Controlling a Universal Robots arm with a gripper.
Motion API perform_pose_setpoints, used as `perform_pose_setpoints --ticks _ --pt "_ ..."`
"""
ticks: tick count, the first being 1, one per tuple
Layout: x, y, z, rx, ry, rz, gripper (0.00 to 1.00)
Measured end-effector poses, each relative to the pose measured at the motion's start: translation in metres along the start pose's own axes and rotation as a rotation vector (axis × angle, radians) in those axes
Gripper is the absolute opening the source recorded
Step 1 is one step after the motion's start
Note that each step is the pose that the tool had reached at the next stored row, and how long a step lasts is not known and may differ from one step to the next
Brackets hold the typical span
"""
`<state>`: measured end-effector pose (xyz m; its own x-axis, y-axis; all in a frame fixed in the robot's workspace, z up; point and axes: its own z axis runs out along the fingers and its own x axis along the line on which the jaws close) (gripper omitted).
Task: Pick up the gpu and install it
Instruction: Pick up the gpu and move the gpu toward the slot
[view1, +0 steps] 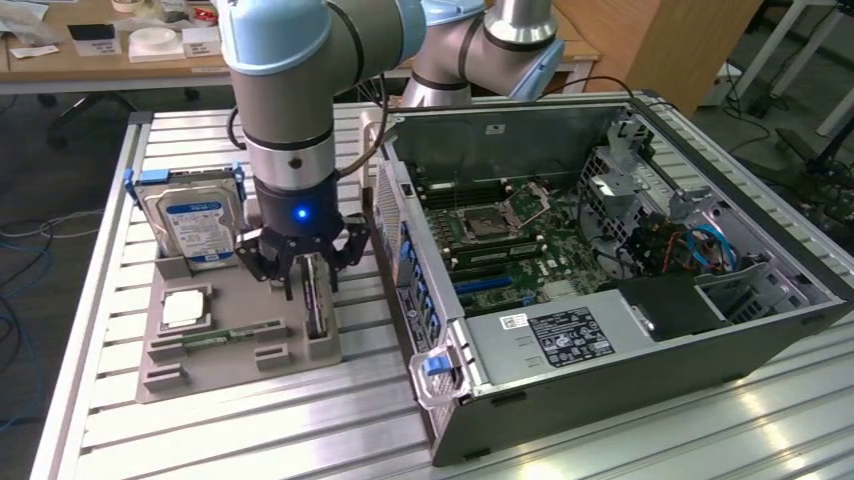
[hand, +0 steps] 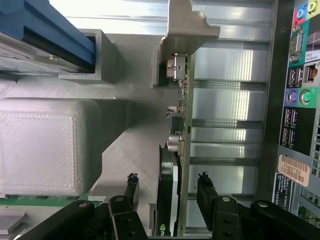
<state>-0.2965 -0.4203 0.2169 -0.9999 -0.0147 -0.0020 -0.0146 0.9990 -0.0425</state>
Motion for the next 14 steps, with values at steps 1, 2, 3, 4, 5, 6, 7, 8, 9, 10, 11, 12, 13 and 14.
perform_pose_setpoints --ticks 1,2,3,4,5,6,7,8,9,10,11,12,13,14 --pt "0.0 0.0 0.0002 0.0001 0.0002 0.0 0.57" --pt "0.0 0.0 0.0002 0.0002 0.0003 0.0 0.57" --pt "0.0 0.0 0.0004 0.0002 0.0002 0.0 0.57" --pt "0.0 0.0 0.0005 0.0 0.0001 0.0 0.51" --pt "0.0 0.0 0.0006 0.0 0.0 0.0 0.51" --pt "0.0 0.0 0.0007 0.0 0.0 0.0 0.51" --pt "0.0 0.0003 0.005 -0.0001 0.0016 0.0 0.51" --pt "0.0007 0.0004 0.0075 -0.0002 0.0023 0.0 0.51" --pt "0.0007 0.0004 0.0081 -0.0002 0.0026 0.0 0.51" --pt "0.0007 0.0005 0.0085 -0.0001 0.0027 0.0 0.51" --pt "0.0008 0.001 0.0087 -0.0001 0.0028 0.0 0.51" --pt "0.0008 0.0012 0.0088 -0.0002 0.0027 0.0 0.51" --pt "0.0008 0.0012 0.0088 -0.0001 0.0028 0.0 0.51" --pt "0.0008 0.0012 0.0088 -0.0001 0.0028 0.0 0.51"
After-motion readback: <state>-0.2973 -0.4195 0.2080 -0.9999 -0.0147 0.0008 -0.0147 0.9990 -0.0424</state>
